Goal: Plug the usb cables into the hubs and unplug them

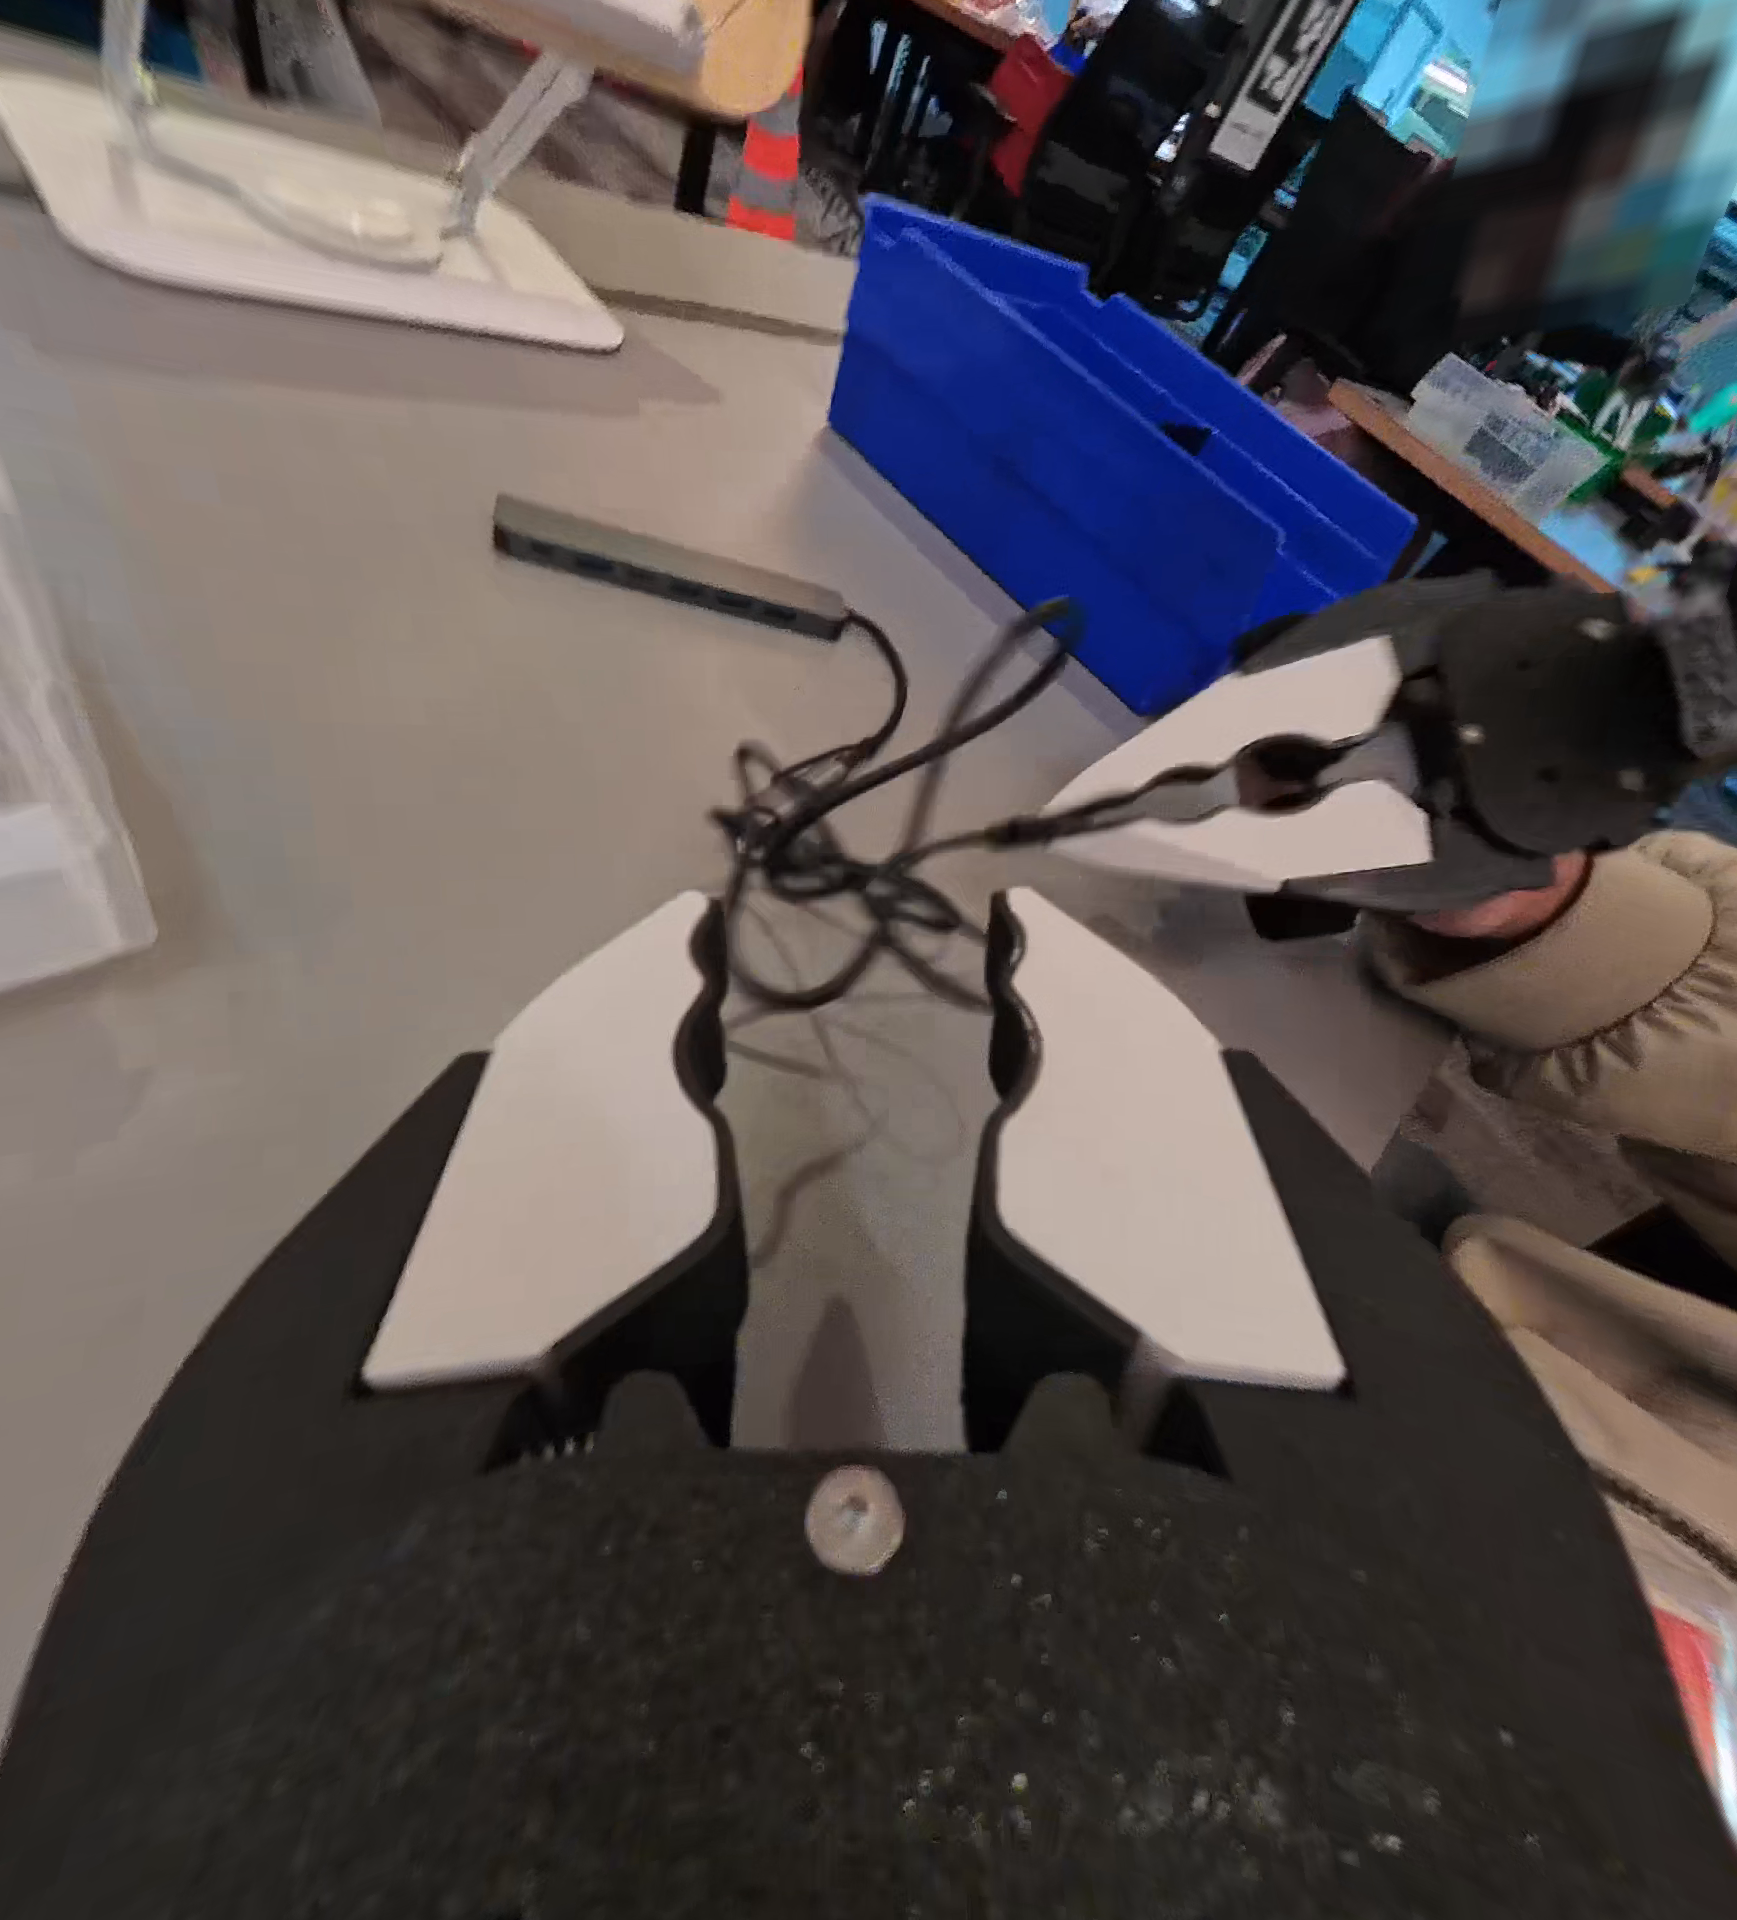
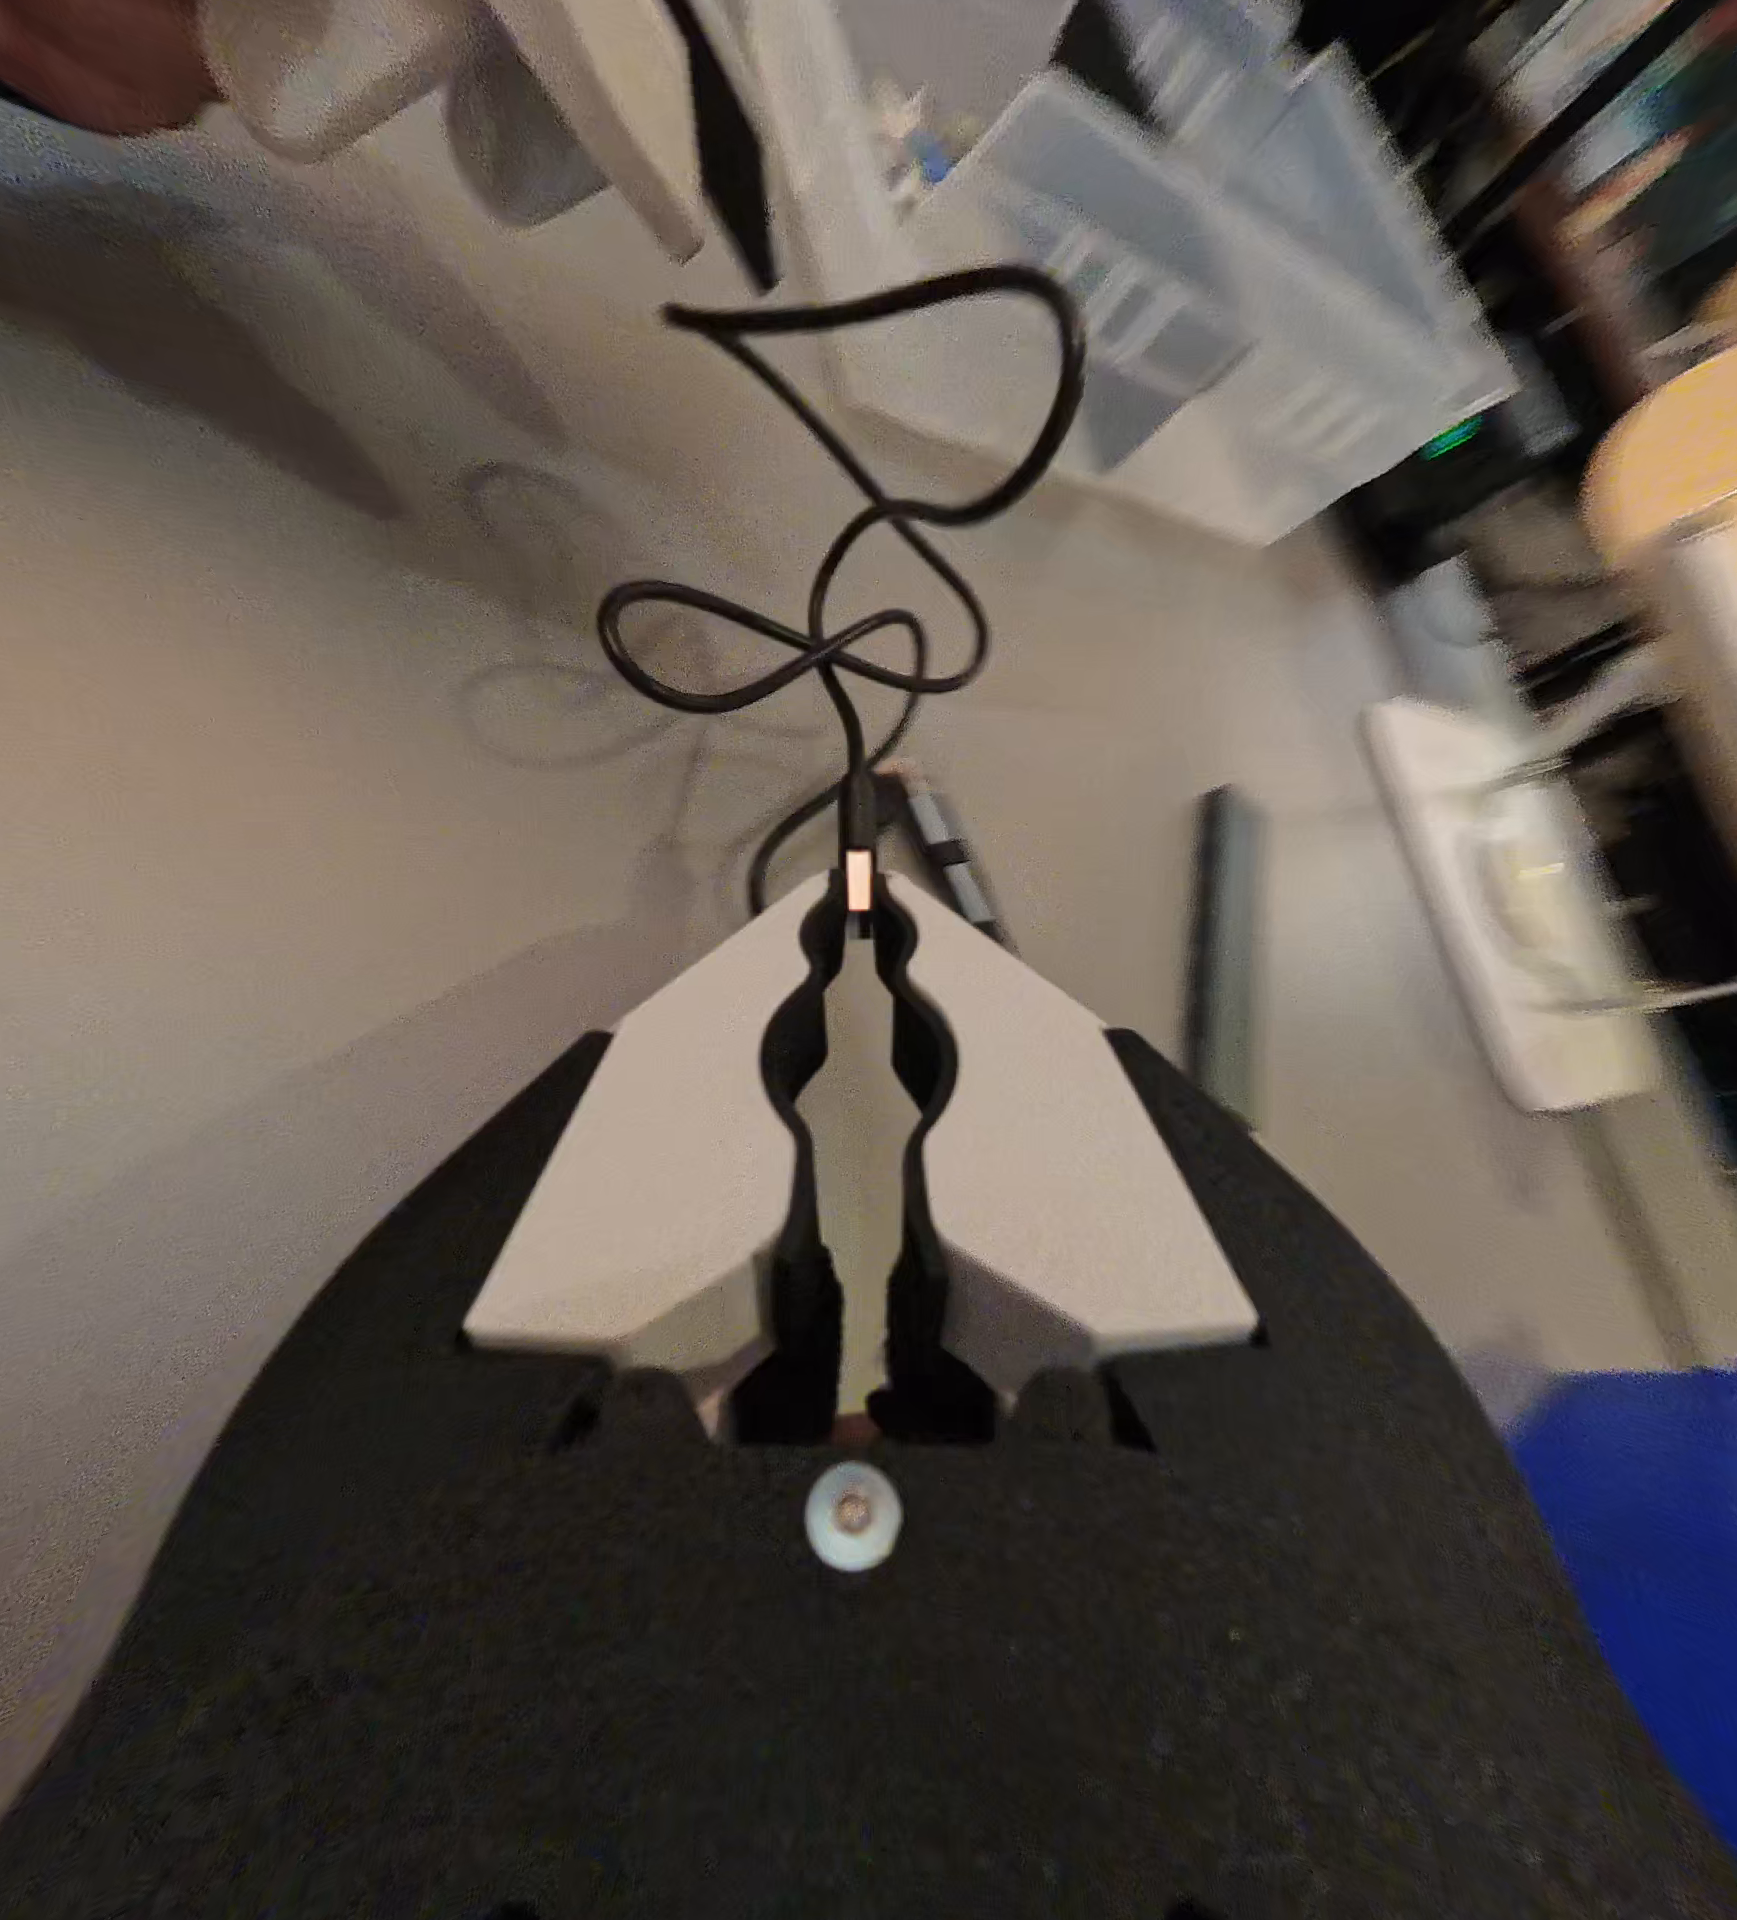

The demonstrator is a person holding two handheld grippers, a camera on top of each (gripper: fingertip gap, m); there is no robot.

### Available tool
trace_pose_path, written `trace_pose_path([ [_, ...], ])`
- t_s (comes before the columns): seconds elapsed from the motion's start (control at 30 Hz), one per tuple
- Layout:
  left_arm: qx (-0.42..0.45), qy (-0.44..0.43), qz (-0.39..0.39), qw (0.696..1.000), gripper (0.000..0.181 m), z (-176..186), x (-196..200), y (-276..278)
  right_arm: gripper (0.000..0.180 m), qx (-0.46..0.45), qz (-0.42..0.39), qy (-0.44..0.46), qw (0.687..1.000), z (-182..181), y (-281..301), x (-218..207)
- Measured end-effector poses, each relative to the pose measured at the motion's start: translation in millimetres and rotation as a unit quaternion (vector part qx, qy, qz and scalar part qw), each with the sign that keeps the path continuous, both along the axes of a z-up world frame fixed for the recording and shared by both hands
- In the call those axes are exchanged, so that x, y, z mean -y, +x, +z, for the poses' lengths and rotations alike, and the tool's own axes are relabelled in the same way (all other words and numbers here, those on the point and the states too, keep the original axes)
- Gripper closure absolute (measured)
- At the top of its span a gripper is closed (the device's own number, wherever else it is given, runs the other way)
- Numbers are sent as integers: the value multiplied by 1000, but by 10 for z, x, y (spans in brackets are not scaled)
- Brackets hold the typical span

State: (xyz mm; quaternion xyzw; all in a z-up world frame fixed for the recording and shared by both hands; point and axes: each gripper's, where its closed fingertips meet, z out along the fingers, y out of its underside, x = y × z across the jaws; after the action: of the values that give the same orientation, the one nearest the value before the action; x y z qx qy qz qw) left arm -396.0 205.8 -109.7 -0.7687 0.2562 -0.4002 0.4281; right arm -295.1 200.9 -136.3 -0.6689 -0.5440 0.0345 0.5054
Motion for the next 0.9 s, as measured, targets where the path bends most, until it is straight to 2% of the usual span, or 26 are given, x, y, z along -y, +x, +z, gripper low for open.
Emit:
trace_pose_path([
  [0.13,70,-69,-49,994,128,8,149,130,176,10,-42,208,977,568,154,-66],
  [0.23,120,-111,-127,978,133,82,393,343,176,-51,-61,268,960,887,149,4],
  [0.3,133,-120,-151,972,135,108,480,427,176,-144,-80,229,959,1024,188,-11],
  [0.33,129,-117,-160,972,137,107,512,454,176,-210,-92,162,960,1016,214,-78],
  [0.37,119,-111,-167,972,137,95,538,472,176,-263,-93,44,959,872,172,-152],
  [0.43,98,-92,-173,976,138,83,567,485,176,-282,-108,-183,936,396,52,-196],
  [0.47,94,-83,-173,977,139,96,571,484,176,-278,-95,-203,934,326,-4,-157],
  [0.57,93,-69,-183,976,141,130,604,483,176,-215,-52,-208,953,282,-125,9],
  [0.6,86,-64,-182,977,141,120,599,480,176,-227,-45,-181,956,365,-139,6],
  [0.73,64,-35,-157,985,140,110,520,459,176,-235,10,-174,956,406,-266,157],
  [0.83,79,-48,-162,983,136,123,535,460,176,-241,54,-71,966,657,-325,263],
  [0.9,118,-68,-172,976,134,198,570,492,177,-184,73,33,980,735,-370,345],
])
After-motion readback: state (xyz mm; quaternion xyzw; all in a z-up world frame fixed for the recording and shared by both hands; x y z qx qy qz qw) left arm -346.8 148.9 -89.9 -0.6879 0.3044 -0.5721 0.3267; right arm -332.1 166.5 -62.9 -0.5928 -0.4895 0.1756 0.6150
